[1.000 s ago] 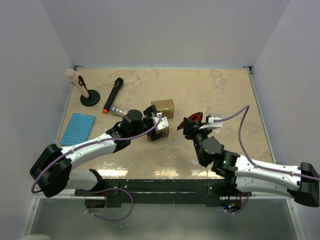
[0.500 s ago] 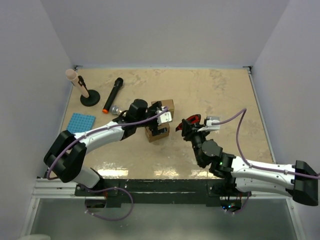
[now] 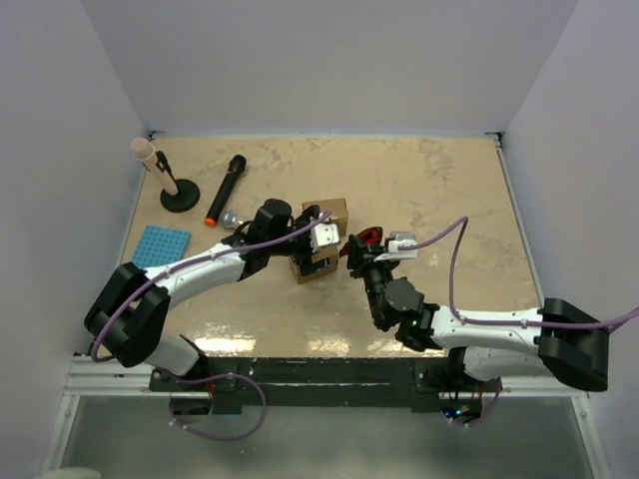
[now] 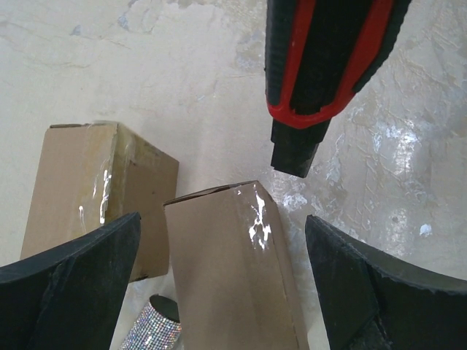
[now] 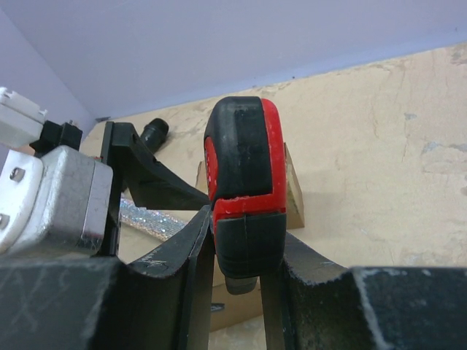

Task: Unpack the express box
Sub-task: Cut the express box at the center of the board.

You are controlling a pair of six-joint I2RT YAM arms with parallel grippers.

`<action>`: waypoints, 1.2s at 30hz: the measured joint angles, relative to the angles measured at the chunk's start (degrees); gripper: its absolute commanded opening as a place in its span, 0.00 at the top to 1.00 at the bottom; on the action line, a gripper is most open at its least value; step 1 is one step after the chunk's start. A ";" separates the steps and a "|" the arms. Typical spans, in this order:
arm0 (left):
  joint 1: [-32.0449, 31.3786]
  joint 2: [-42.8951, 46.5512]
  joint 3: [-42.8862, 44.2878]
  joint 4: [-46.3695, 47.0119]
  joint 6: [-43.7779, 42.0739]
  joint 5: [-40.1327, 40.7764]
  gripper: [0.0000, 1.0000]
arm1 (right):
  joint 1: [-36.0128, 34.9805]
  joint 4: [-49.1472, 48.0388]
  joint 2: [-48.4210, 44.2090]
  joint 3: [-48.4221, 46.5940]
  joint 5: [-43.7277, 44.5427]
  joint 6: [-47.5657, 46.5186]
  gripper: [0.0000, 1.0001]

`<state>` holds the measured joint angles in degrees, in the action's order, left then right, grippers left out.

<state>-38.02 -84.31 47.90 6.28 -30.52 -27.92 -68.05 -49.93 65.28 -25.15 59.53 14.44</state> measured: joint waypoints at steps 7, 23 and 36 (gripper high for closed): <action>1.16 0.00 -0.26 0.50 1.05 1.33 0.04 | 0.63 -5.03 2.71 0.00 -0.04 -2.12 1.00; 1.27 -5.81 -0.13 0.35 2.56 1.07 0.28 | 0.96 -5.42 -1.33 -0.02 -0.28 -2.60 1.00; 1.29 -3.41 -3.17 1.09 3.15 -1.11 0.42 | 0.96 -5.46 1.79 0.04 -0.26 -2.36 1.00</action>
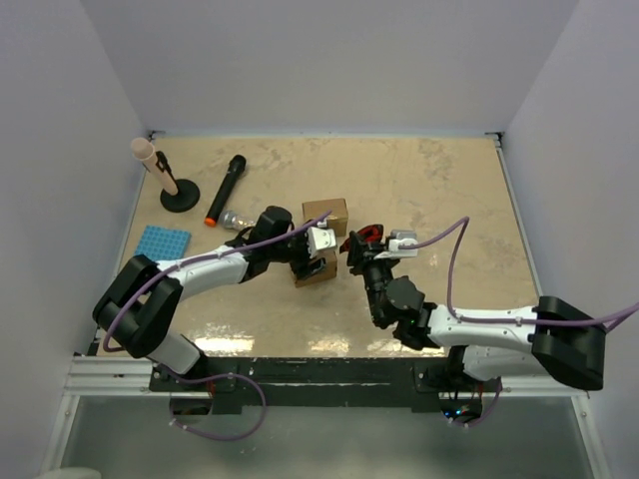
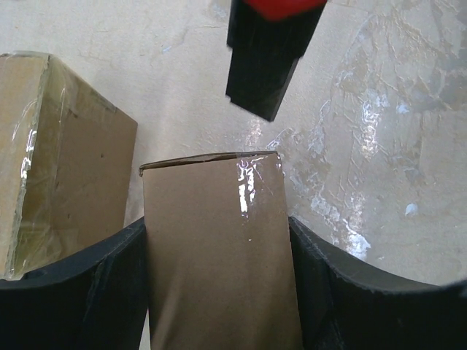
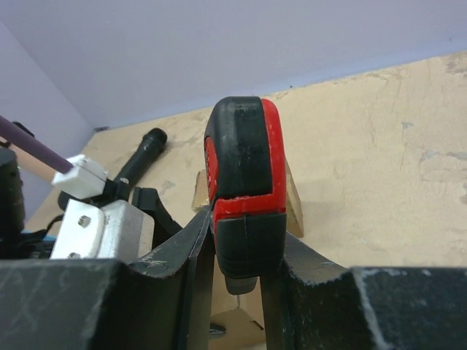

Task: Unpack the express box
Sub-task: Cut the express box at the center of the board.

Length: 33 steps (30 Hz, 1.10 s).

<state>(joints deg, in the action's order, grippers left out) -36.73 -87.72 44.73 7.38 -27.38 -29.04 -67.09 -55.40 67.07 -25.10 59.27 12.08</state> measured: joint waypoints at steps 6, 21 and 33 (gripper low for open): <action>0.00 0.02 -0.22 0.39 0.83 -0.17 0.43 | 0.00 -1.75 6.32 0.00 0.00 0.02 1.00; 0.02 0.02 -0.28 0.68 0.85 -0.15 0.49 | 0.02 -6.14 7.89 -0.04 0.20 -1.66 1.00; 0.00 0.02 -0.28 0.68 0.85 -0.15 0.50 | 0.02 -9.40 9.16 -0.72 -0.02 -3.13 1.00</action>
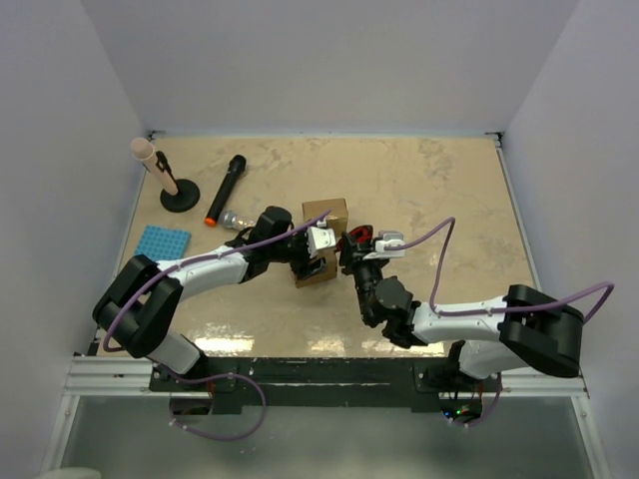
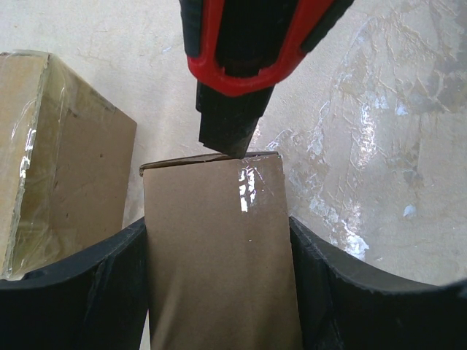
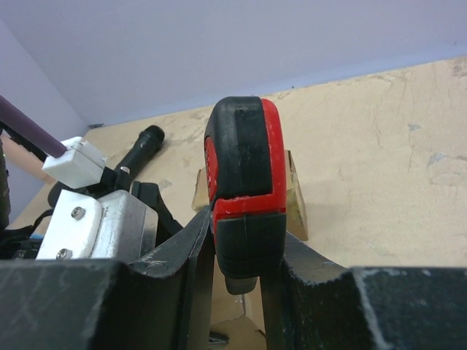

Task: Unpack the express box
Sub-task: Cut the express box at the center of the board.

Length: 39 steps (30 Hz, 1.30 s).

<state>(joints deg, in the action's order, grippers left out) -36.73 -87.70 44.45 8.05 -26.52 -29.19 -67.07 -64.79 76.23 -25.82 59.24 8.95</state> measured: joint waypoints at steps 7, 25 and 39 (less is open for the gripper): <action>-0.02 0.00 0.00 0.00 -0.02 0.00 0.51 | 0.00 0.00 1.53 -0.48 -0.04 -0.09 1.00; -0.04 -0.02 0.00 -0.04 -0.02 -0.22 0.53 | 0.79 -1.38 3.17 -0.96 -0.02 -1.16 1.00; -0.09 -0.02 0.00 -0.07 -0.02 -0.24 0.53 | 1.09 -2.05 3.39 -1.29 -0.28 -1.22 1.00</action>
<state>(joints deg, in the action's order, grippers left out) -36.82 -87.72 44.45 7.99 -26.55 -29.43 -65.98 -66.85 79.61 -27.11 58.96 7.73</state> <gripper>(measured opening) 0.693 0.295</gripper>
